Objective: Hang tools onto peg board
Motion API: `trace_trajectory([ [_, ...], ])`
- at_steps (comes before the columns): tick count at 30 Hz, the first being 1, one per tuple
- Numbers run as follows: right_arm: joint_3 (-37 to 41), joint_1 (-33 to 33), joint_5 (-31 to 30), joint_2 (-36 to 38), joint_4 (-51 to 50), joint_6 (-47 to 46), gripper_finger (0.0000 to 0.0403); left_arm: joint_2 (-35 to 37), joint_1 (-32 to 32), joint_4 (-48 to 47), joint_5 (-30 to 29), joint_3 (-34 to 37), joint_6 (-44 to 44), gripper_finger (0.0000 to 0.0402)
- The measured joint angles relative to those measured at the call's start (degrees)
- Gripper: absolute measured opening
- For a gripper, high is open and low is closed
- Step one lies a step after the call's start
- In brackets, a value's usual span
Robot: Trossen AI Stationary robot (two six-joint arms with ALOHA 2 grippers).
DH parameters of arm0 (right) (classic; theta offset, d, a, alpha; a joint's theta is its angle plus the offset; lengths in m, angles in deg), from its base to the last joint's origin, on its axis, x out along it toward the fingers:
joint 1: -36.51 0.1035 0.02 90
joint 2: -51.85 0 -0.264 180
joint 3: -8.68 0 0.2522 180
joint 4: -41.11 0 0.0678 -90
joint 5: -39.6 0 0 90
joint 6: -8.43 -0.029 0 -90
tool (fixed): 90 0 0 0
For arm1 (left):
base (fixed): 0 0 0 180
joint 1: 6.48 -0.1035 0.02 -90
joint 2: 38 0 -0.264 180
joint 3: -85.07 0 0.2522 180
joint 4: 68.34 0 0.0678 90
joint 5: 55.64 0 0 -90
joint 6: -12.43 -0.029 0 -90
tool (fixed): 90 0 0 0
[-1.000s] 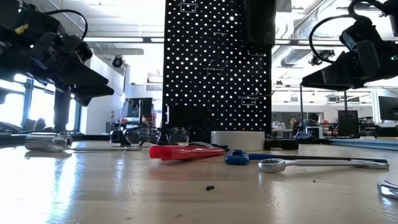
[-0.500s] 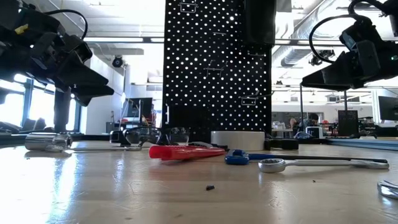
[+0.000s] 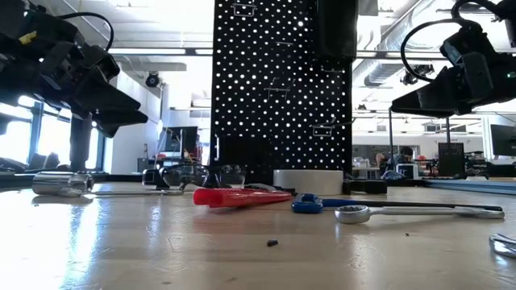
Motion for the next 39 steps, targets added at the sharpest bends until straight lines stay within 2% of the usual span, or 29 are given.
trace_trajectory([
  [13,-0.01,-0.02,-0.07,-0.01,0.00,0.17,0.0188,0.00,0.01,0.00,0.01,0.00,0.00,0.0163],
  [22,0.00,-0.78,-1.86,-0.01,0.00,22.21,0.0188,-0.01,0.01,0.00,0.01,-0.02,0.00,0.0163],
  [26,0.00,-0.78,-1.73,0.00,0.00,26.00,0.0188,0.00,0.00,0.00,0.01,-0.02,0.00,0.0163],
  [29,0.00,-0.79,0.71,0.00,0.05,24.54,0.0188,-0.01,0.00,0.00,0.01,-0.02,-0.02,0.0163],
  [32,0.01,-0.79,5.62,-0.01,1.13,20.53,0.0188,0.00,0.00,0.00,0.01,0.00,-0.02,0.0163],
  [37,0.00,-0.79,16.83,0.00,5.64,7.20,0.0188,-0.01,0.01,0.00,0.01,-0.01,-0.01,0.0163],
  [39,0.00,-0.76,18.97,-0.01,8.10,3.63,0.0188,0.00,0.00,0.00,-0.01,-0.01,0.00,0.0163],
])
